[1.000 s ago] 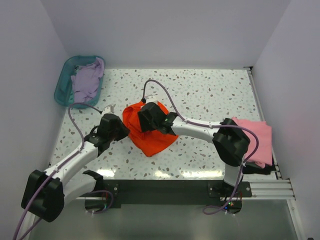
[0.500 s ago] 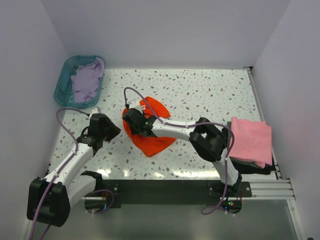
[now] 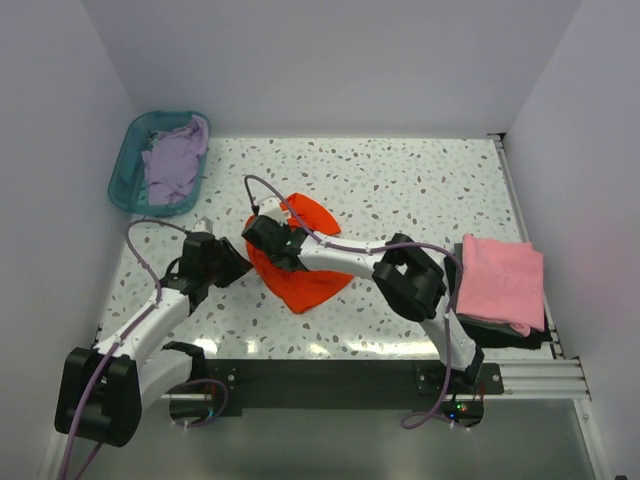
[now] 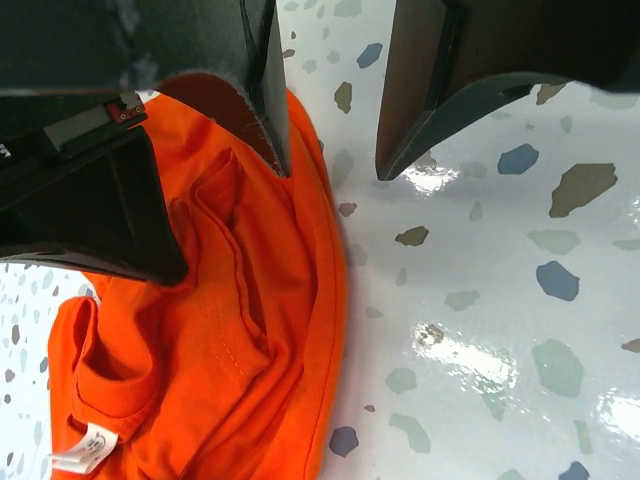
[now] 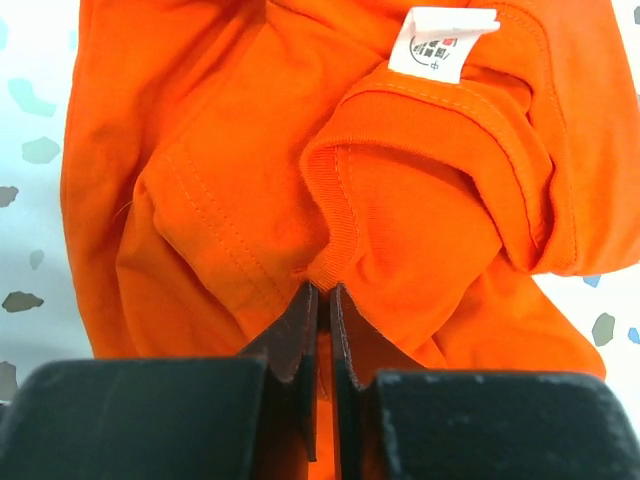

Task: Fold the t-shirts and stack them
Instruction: Flatten the tshirt out

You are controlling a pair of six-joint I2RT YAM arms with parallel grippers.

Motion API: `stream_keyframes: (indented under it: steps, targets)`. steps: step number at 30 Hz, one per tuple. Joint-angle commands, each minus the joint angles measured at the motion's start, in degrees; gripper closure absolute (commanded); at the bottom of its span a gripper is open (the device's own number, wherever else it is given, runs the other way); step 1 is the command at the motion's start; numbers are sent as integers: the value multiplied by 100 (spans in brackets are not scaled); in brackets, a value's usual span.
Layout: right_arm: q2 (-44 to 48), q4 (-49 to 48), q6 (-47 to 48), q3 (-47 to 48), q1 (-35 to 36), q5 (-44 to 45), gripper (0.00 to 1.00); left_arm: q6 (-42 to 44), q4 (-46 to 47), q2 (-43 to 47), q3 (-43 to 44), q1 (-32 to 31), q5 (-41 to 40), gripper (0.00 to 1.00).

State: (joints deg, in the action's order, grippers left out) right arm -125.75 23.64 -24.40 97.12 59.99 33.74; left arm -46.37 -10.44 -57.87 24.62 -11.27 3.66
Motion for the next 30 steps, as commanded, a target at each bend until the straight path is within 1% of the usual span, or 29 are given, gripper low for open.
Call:
stream_keyframes:
  steps: [1, 4, 5, 7, 8, 12, 17, 19, 21, 22, 25, 26, 27, 28, 30]
  targets:
    - [349, 9, 102, 97, -13, 379, 100, 190, 656, -172, -168, 28, 433, 55]
    - [656, 97, 181, 70, -57, 572, 100, 198, 946, -418, -238, 19, 653, 50]
    - [744, 132, 190, 53, -153, 616, 100, 207, 956, -523, -256, 2, 671, 48]
    - [1016, 185, 190, -78, -311, 608, 100, 216, 1175, -611, -256, -33, 680, 46]
    - [1331, 185, 199, -149, -512, 590, 100, 225, 1210, -699, -247, -42, 680, 45]
    - [1956, 211, 252, -448, -1085, 345, 100, 225, 1421, -1024, -151, -191, 645, 44]
    - [2353, 255, 357, -615, -1542, 222, 100, 58, 1615, -1673, 165, -542, 478, 45]
    - [2476, 264, 357, -677, -1709, 151, 100, -47, 1606, -1876, 393, -745, 276, 47]
    - [2547, 264, 366, -712, -1823, 107, 100, -109, 1528, -2149, 552, -868, 83, 55]
    - [2617, 273, 375, -730, -1928, 107, 100, -127, 1475, -2228, 726, -886, -5, 64]
    - [2801, 282, 375, -791, -2192, 10, 100, -109, 1098, -2439, 1131, -886, -531, 82]
    - [2854, 290, 375, -809, -2263, -16, 100, -74, 1018, -2527, 1272, -886, -672, 94]
    - [2924, 290, 375, -852, -2342, -42, 100, -39, 547, -2571, 1595, -886, -1057, 97]
    - [3047, 299, 357, -879, -2490, -69, 100, 31, 351, -2624, 1790, -877, -1261, 100]
    - [3153, 299, 340, -932, -2640, -95, 100, 136, -54, -2782, 2290, -877, -1726, 100]
